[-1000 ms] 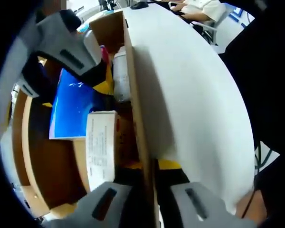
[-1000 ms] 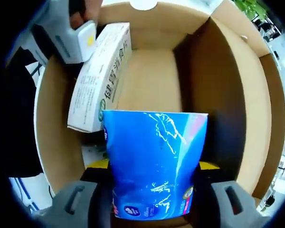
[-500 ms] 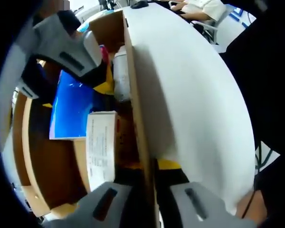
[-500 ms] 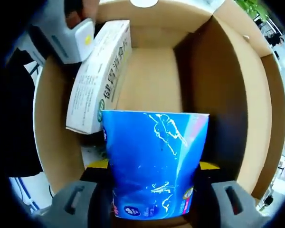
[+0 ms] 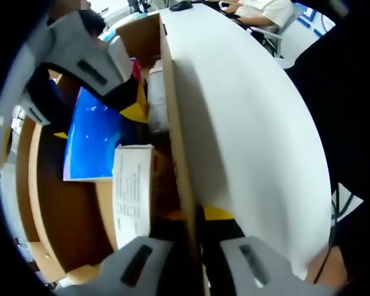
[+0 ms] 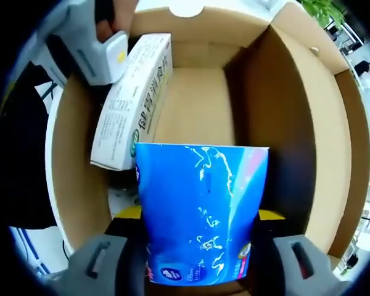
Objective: Operate the shoe box by opening the lid, removing the specified soft item, and placing it in the target area until the item is outside and the box remains undamaged.
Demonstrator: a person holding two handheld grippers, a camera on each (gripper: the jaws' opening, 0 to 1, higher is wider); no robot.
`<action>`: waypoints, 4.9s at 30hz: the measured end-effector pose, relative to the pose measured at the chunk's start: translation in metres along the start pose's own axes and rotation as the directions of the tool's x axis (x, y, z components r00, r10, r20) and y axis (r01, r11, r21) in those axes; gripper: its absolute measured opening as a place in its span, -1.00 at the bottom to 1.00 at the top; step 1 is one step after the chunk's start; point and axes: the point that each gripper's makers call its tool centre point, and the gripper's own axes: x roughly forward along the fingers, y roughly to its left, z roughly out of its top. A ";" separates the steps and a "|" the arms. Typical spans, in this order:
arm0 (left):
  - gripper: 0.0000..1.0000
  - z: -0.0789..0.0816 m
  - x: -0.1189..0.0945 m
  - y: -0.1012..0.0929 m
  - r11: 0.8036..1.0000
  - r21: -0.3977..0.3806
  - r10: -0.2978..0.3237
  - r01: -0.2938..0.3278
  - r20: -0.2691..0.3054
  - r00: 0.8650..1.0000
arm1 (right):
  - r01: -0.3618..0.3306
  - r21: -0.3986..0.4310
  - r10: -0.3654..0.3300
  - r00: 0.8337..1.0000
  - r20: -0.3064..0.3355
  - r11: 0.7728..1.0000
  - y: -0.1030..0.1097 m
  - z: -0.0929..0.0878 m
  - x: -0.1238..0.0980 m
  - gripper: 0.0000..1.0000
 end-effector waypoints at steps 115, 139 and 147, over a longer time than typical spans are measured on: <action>-0.93 0.000 0.004 -0.006 1.000 -0.009 0.000 0.000 0.014 1.000 | 0.107 0.046 -0.102 0.989 -0.104 0.993 -0.015 -0.285 -0.109 0.34; -0.93 0.000 0.002 -0.005 1.000 -0.007 -0.005 0.006 0.016 1.000 | 0.045 0.075 -0.037 0.994 -0.103 0.996 -0.018 -0.296 -0.086 0.36; -0.93 0.000 0.001 -0.005 1.000 -0.005 -0.005 0.005 0.017 1.000 | 0.045 0.071 -0.038 0.995 -0.096 0.996 -0.020 -0.295 -0.086 0.39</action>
